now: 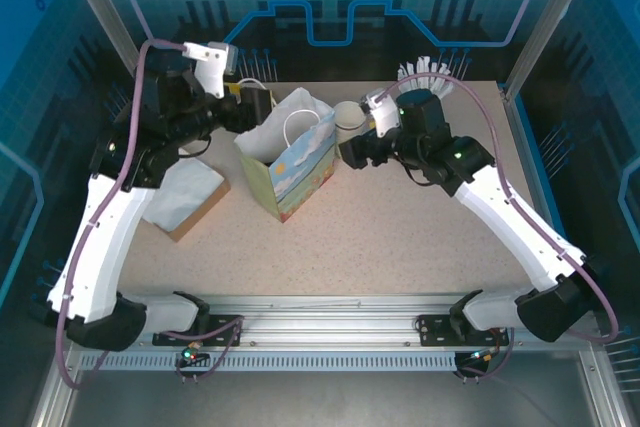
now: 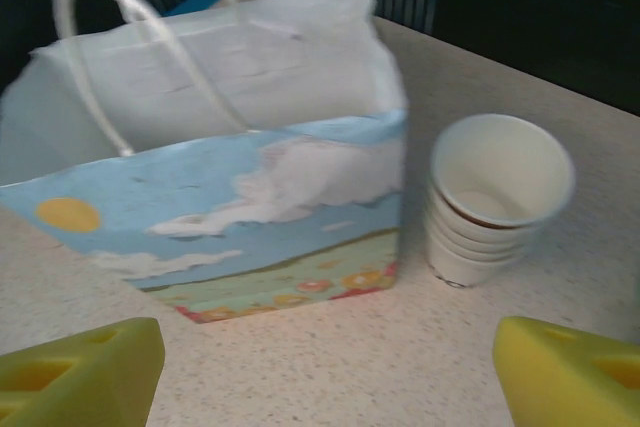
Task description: Pack the takeout coffee
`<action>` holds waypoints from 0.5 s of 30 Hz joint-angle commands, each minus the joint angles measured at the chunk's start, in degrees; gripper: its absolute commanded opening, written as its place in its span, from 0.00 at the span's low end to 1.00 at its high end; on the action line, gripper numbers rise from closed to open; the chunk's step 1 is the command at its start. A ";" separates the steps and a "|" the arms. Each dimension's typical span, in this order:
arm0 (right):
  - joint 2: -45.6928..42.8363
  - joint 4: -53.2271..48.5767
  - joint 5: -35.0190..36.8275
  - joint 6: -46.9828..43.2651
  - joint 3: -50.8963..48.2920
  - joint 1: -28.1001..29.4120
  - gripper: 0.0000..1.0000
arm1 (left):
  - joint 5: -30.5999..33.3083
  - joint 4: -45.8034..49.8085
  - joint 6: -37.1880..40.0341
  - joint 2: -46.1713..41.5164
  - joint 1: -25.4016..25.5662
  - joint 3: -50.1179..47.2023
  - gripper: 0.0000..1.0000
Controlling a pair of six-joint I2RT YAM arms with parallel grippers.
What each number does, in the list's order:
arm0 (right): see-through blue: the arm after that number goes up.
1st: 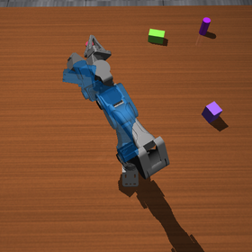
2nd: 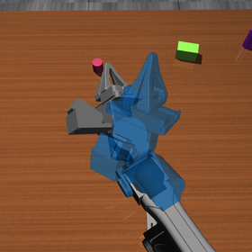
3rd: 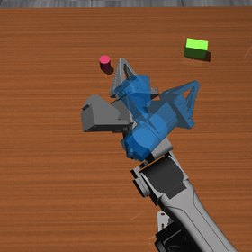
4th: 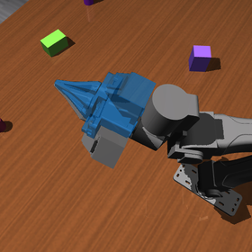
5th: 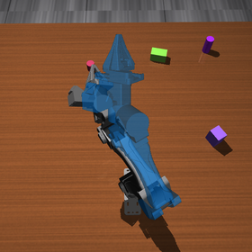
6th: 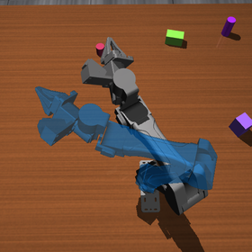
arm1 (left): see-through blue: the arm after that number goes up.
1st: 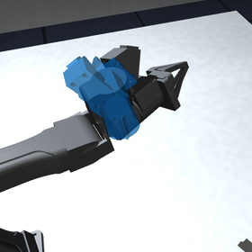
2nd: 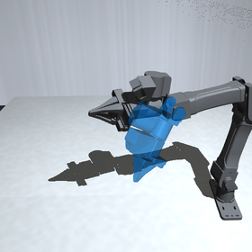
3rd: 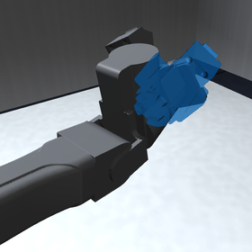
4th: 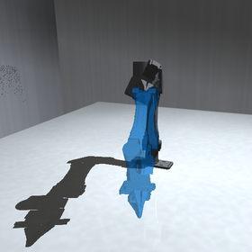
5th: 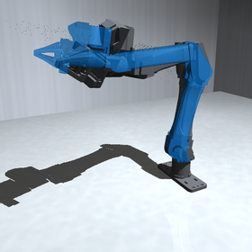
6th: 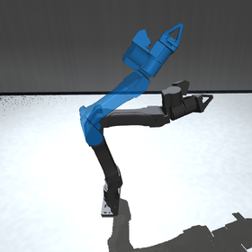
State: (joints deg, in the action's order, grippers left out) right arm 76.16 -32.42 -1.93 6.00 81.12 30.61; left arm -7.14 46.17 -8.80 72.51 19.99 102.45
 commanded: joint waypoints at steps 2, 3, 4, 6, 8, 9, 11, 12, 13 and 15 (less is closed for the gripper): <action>-1.02 -2.76 2.83 3.34 1.39 -6.99 0.87 | -11.83 -2.29 -2.05 -2.80 2.83 -4.85 0.66; -0.65 -2.97 2.26 4.12 1.49 -9.12 0.87 | -11.47 -1.56 -1.11 -2.87 5.00 -5.39 0.66; -0.14 -3.19 2.16 4.45 1.73 -11.08 0.87 | -10.77 -1.30 -0.28 -2.93 7.42 -6.10 0.66; 1.43 -4.13 3.19 4.68 2.60 -14.61 0.86 | -10.78 -3.03 0.12 -3.19 11.33 -8.76 0.66; 3.66 -4.57 5.50 4.38 3.92 -17.54 0.85 | -12.13 -7.12 -1.87 -3.51 13.95 -13.12 0.66; 5.17 -4.48 6.59 4.06 4.67 -18.81 0.85 | -13.15 -8.72 -2.62 -3.14 14.73 -14.95 0.66; 8.53 -4.85 8.11 3.09 7.27 -20.48 0.84 | -13.15 -9.53 -3.20 -1.88 16.20 -16.66 0.66; 10.27 -4.69 9.04 2.66 8.29 -21.20 0.83 | -12.87 -9.41 -3.22 -0.96 16.93 -17.01 0.66; 11.88 -4.26 9.31 2.34 9.26 -22.01 0.81 | -12.82 -9.50 -3.29 0.03 17.64 -17.32 0.66; 14.71 -2.95 8.80 2.08 10.33 -23.82 0.77 | -12.81 -10.74 -3.62 1.31 19.28 -18.26 0.66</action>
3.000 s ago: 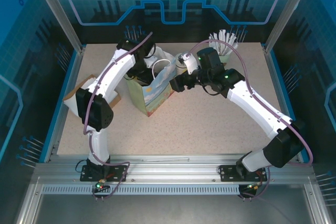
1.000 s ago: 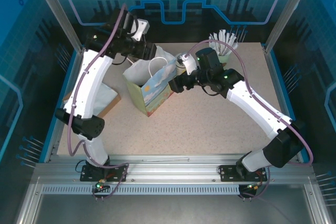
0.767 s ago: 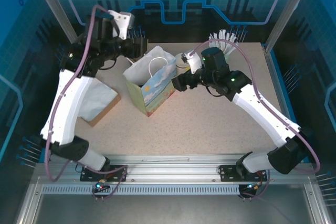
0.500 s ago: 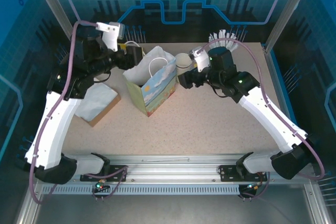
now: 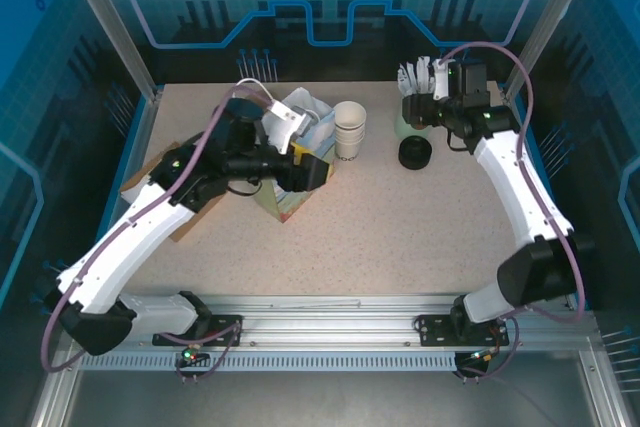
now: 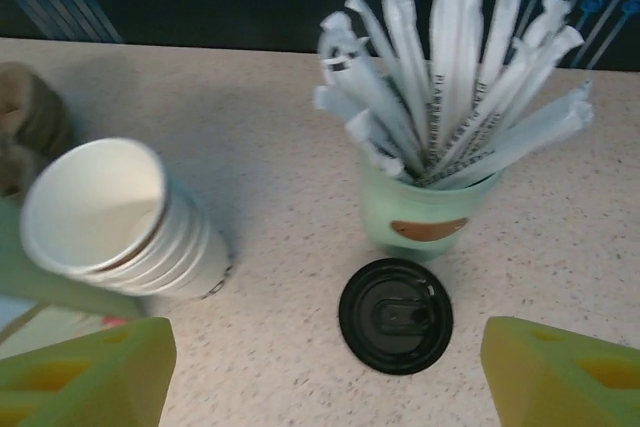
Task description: Pack the takeout coffee
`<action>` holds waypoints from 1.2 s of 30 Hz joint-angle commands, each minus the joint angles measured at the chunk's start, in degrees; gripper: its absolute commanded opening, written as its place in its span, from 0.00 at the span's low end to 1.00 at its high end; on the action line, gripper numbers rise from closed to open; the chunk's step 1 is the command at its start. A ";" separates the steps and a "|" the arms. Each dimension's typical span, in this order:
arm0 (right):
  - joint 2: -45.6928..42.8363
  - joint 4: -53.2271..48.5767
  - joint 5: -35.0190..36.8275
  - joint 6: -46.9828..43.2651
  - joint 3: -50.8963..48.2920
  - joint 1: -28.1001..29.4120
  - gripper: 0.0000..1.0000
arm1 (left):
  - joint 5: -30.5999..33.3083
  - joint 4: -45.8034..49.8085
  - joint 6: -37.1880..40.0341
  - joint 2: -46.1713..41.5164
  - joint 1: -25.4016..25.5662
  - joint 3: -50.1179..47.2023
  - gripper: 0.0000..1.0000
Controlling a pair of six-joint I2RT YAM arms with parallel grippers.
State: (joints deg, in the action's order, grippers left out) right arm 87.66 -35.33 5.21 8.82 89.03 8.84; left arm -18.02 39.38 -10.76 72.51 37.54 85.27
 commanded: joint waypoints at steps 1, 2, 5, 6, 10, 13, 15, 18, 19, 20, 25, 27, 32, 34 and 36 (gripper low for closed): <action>4.74 0.16 1.21 -0.65 3.44 -3.07 0.74 | -2.06 -4.98 -2.09 2.09 2.71 -1.69 0.66; 5.91 0.30 1.08 -0.51 4.19 -3.85 0.71 | -2.19 -5.57 -2.38 2.79 3.50 -1.94 0.66; 9.29 1.67 0.75 -0.93 6.98 -5.25 0.63 | -1.85 -6.75 -2.67 5.52 5.83 -2.24 0.66; 10.38 2.01 1.73 -1.24 8.05 -5.30 0.60 | -1.46 -7.30 -2.90 6.44 6.53 -2.30 0.66; 14.10 2.02 5.21 -1.69 12.80 -6.07 0.51 | -1.05 -9.77 -4.33 9.84 8.46 -2.37 0.65; 16.03 1.22 6.75 -0.38 15.21 -7.70 0.46 | -0.96 -10.90 -5.12 12.01 9.20 -1.72 0.65; 16.97 0.82 6.03 0.58 16.01 -8.89 0.45 | -0.96 -10.97 -5.21 13.03 9.48 -1.13 0.65; 19.17 -0.51 3.11 1.82 17.91 -10.95 0.44 | -0.88 -10.75 -5.07 14.01 9.64 -0.40 0.65; 19.77 -0.70 1.85 2.19 18.45 -11.48 0.44 | -0.78 -10.65 -4.88 14.29 9.57 -0.14 0.65; 20.29 -0.65 0.79 2.50 18.69 -11.86 0.43 | -0.71 -10.50 -4.76 14.43 9.62 0.10 0.65; 23.66 -1.03 -3.57 4.69 20.86 -13.73 0.41 | -1.13 -10.06 -4.57 15.64 9.57 1.28 0.65; 24.70 -0.84 -4.67 5.08 21.20 -13.99 0.37 | -1.32 -9.92 -4.70 16.10 9.57 1.71 0.65; 26.28 -0.64 -6.99 5.81 21.92 -13.97 0.30 | -1.58 -9.49 -4.70 16.90 9.67 2.24 0.65; 26.85 -0.54 -7.31 6.03 21.97 -14.02 0.28 | -1.67 -9.21 -4.75 17.22 9.66 2.43 0.65; 27.34 -0.45 -7.99 6.12 22.31 -14.02 0.25 | -1.75 -8.97 -4.65 17.31 9.71 2.62 0.65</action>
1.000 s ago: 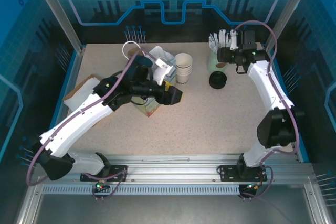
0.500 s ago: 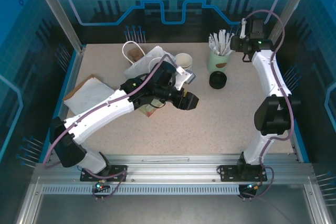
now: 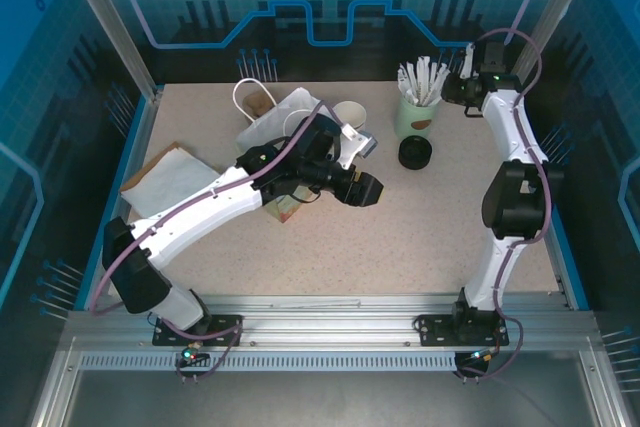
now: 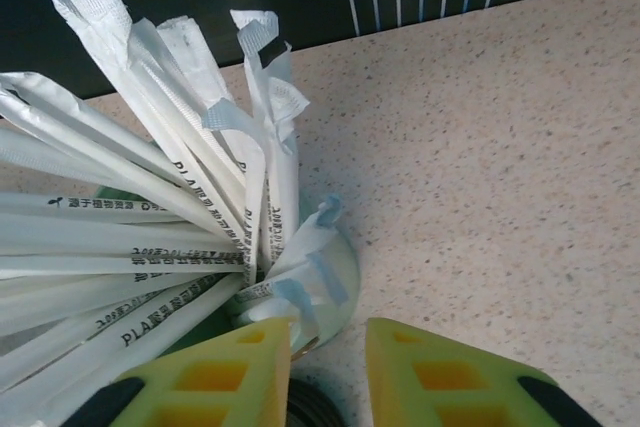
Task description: Pack the takeout coffee
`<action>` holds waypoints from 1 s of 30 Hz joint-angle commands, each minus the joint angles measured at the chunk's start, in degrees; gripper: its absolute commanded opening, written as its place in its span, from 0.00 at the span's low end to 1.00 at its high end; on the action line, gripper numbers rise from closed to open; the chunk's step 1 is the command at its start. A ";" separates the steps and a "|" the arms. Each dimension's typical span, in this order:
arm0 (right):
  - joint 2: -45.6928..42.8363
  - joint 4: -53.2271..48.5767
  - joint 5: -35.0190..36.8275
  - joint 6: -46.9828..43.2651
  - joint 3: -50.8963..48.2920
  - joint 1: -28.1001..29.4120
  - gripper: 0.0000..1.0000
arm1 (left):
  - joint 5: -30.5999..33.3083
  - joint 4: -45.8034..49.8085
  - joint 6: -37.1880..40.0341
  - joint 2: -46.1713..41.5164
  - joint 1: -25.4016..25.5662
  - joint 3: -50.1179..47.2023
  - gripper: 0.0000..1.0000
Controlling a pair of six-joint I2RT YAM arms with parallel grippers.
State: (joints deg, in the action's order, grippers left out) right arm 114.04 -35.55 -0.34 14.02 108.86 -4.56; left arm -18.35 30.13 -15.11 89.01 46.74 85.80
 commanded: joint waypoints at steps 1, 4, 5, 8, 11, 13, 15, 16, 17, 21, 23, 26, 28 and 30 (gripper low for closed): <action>1.17 -0.22 -2.77 1.01 2.65 -0.61 0.24 | -1.43 0.32 -0.27 0.83 0.49 2.15 0.65; 2.08 -0.35 -3.64 1.14 3.44 -0.59 0.19 | -1.33 0.53 -0.18 0.99 0.47 2.16 0.65; 2.24 -0.43 -4.04 1.18 3.71 -0.58 0.18 | -1.39 0.58 -0.18 0.97 0.50 2.25 0.65; 2.67 -0.14 -4.99 1.45 4.05 -0.63 0.15 | -1.49 0.61 -0.18 1.04 0.55 2.08 0.65; 3.47 -0.48 -5.50 1.45 4.74 -0.63 0.14 | -1.60 0.65 -0.16 1.17 0.61 1.92 0.65; 3.56 -0.57 -5.73 1.45 4.88 -0.53 0.13 | -1.69 0.80 -0.09 1.30 0.56 1.91 0.65; 3.45 -0.51 -5.65 1.45 4.87 -0.54 0.11 | -1.69 0.90 -0.09 1.28 0.56 1.83 0.65; 3.36 -0.52 -5.64 1.45 4.88 -0.52 0.10 | -1.67 0.83 -0.14 1.33 0.56 1.75 0.65; 3.14 -0.57 -5.55 1.37 4.90 -0.50 0.08 | -1.69 0.88 -0.18 1.34 0.62 1.74 0.65; 1.15 -0.80 -5.20 1.01 4.63 -0.54 0.05 | -1.69 0.81 -0.18 1.33 0.56 1.52 0.65; -0.23 -0.76 -5.12 0.79 4.12 -0.54 0.05 | -1.73 0.79 -0.09 1.39 0.56 1.48 0.65; -2.79 -0.57 -5.67 0.57 2.92 -0.54 0.05 | -1.63 0.72 0.00 1.26 0.54 1.39 0.65; -4.46 -0.69 -6.13 0.39 2.30 -0.54 0.06 | -0.97 0.60 0.00 0.96 0.55 1.17 0.65; -6.34 -0.68 -6.48 0.31 1.67 -0.54 0.06 | -0.08 0.23 0.06 0.38 0.58 0.71 0.65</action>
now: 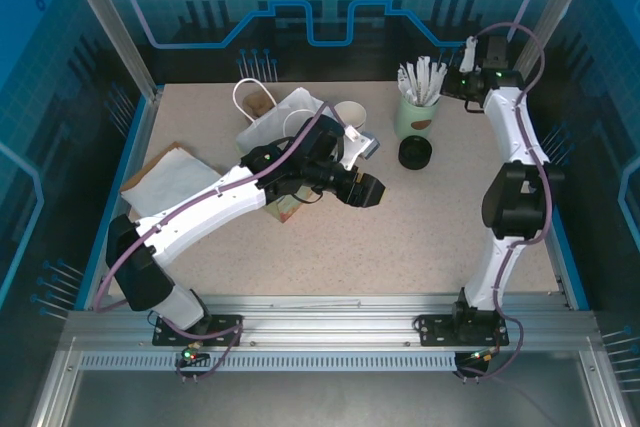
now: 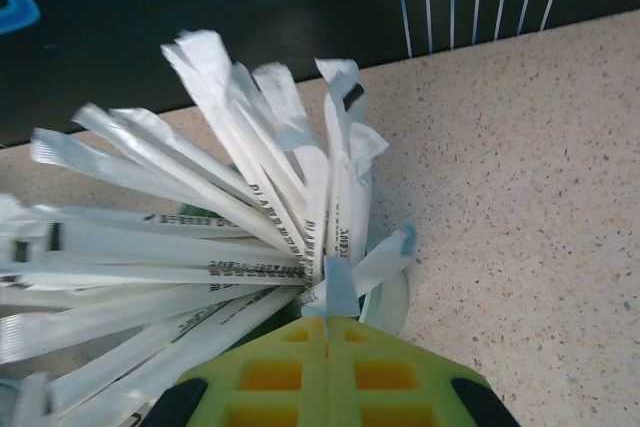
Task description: Pack the takeout coffee
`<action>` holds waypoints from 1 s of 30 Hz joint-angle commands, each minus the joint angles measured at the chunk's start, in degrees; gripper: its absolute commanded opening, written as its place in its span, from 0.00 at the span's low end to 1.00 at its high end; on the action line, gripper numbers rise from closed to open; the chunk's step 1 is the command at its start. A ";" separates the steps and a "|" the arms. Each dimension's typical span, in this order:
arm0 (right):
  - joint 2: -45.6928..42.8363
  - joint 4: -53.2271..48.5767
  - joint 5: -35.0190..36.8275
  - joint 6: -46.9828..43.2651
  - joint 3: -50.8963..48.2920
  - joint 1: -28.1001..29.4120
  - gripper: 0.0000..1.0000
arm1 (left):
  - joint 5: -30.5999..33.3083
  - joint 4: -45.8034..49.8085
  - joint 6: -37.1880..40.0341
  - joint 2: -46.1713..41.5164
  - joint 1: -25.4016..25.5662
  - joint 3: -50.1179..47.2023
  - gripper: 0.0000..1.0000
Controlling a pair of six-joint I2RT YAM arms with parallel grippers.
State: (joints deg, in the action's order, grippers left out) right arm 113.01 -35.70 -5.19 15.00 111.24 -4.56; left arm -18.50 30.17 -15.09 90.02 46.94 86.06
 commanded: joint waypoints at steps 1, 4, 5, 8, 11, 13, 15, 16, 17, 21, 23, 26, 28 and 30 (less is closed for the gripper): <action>-6.12 -0.43 -1.95 -0.68 -0.94 -0.54 0.06 | 0.31 -0.06 -0.02 -1.00 0.36 0.30 0.65; -9.02 -0.34 -2.43 -0.66 -1.88 -0.33 0.06 | 0.72 -0.77 0.11 -1.70 0.35 -0.10 0.65; -9.78 -0.38 -2.65 -0.71 -2.12 -0.22 0.06 | 0.89 -0.82 0.15 -1.79 0.35 -0.15 0.64; -12.24 -0.57 -3.41 -1.03 -2.29 0.20 0.06 | 1.88 -0.74 0.16 -2.16 0.26 0.03 0.64; -15.66 -1.01 -3.08 -1.46 -1.92 0.84 0.05 | 2.79 0.49 0.66 -3.12 0.30 0.55 0.64; -18.25 -1.21 -2.34 -1.76 -1.52 1.28 0.04 | 4.00 1.87 1.55 -4.27 0.17 1.29 0.64; -21.01 -1.41 -1.94 -1.86 -1.29 1.83 0.04 | 5.05 3.18 2.89 -5.64 0.03 1.90 0.65; -22.10 -1.43 -2.03 -1.86 -1.12 2.16 0.03 | 5.45 3.75 3.30 -6.26 -0.21 2.25 0.65; -23.26 -1.47 -2.12 -1.98 -1.03 2.50 0.03 | 5.96 4.37 3.77 -6.99 -0.48 2.65 0.65; -25.02 -1.22 -0.18 -3.03 -0.81 3.83 0.02 | 5.95 4.96 3.91 -9.26 -2.40 2.80 0.65; -23.56 -2.15 0.49 -3.49 0.26 3.84 0.02 | 5.92 4.81 3.98 -9.93 -2.74 2.49 0.65; -20.99 -1.85 0.40 -4.14 1.88 3.85 0.02 | 5.56 4.38 3.91 -10.23 -2.88 2.18 0.65; -18.87 -1.77 0.88 -4.30 3.27 3.78 0.02 | 5.17 4.20 3.69 -9.91 -2.76 2.18 0.66; -16.00 -2.99 0.47 -4.19 5.96 3.68 0.02 | 4.84 4.15 3.58 -9.36 -2.88 2.33 0.65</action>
State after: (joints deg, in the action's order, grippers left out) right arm 93.17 -36.84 -5.45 11.75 114.39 -1.17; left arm -13.32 33.45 -12.95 80.47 44.18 86.98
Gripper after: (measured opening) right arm 0.050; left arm 0.655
